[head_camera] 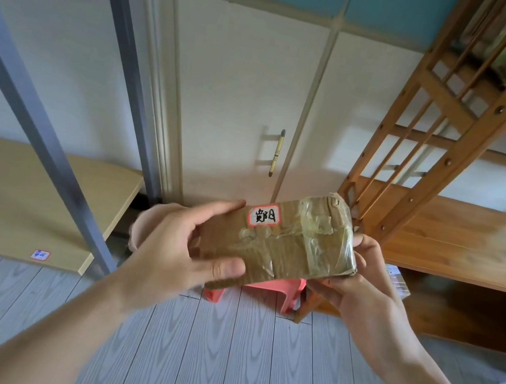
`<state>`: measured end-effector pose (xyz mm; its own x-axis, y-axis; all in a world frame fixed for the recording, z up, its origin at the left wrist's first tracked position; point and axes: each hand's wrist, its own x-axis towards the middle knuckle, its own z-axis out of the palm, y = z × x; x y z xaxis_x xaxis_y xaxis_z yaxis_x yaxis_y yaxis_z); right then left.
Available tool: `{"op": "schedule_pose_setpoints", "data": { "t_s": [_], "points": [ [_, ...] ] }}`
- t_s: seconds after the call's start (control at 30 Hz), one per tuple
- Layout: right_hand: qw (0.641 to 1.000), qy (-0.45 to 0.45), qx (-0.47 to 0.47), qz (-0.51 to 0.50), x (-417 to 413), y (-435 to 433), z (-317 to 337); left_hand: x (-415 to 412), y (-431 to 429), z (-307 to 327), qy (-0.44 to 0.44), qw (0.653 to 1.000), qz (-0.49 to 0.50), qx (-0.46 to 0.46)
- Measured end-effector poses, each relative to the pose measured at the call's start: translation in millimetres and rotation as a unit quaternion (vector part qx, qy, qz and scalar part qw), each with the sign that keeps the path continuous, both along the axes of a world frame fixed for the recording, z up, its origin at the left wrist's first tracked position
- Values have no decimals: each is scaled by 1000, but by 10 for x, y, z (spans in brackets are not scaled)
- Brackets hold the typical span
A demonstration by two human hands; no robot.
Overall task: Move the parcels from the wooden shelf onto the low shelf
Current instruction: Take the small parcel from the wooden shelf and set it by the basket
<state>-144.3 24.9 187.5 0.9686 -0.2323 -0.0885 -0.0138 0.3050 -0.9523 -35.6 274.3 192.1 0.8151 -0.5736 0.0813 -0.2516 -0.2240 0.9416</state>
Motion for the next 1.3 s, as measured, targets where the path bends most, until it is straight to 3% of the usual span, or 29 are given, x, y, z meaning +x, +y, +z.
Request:
{"op": "schedule_pose_setpoints", "data": {
  "t_s": [0.17, 0.27, 0.33, 0.4, 0.47, 0.63, 0.73, 0.83, 0.93, 1.13, 1.3],
  "points": [
    [996, 5, -43, -77, -20, 224, -92, -271, 59, -77, -36, 999, 9, 11],
    [978, 0, -37, -203, 16, 545, -141, -317, 177, -83, 40, 994, 58, -79],
    [977, -28, -112, -182, 9, 852, -126, -382, 258, -144, 163, 970, 73, -164],
    [978, -54, -179, -93, -17, 1182, -143, -441, 375, -198, 265, 937, 76, -213],
    [975, -49, -214, -34, -50, 1476, -164, -466, 574, -206, 300, 923, 71, -229],
    [966, -68, -246, -35, 8, 1980, -66, -322, 1256, -128, 260, 942, -23, -212],
    [979, -57, -189, -47, -8, 2208, 35, -218, 1657, 38, 325, 911, -73, -245],
    [990, -48, -123, -50, -30, 2386, 175, -67, 1881, 298, 349, 892, 34, -285],
    [993, -60, -85, -48, 8, 2590, 250, 67, 1973, 456, 259, 908, 108, -313],
    [984, -72, -45, -155, 338, 3036, 251, 134, 2529, 342, 211, 906, 140, -338],
    [993, -100, -42, -41, 636, 3538, 147, 313, 3115, 219, 226, 858, 253, -385]
  ]
}}
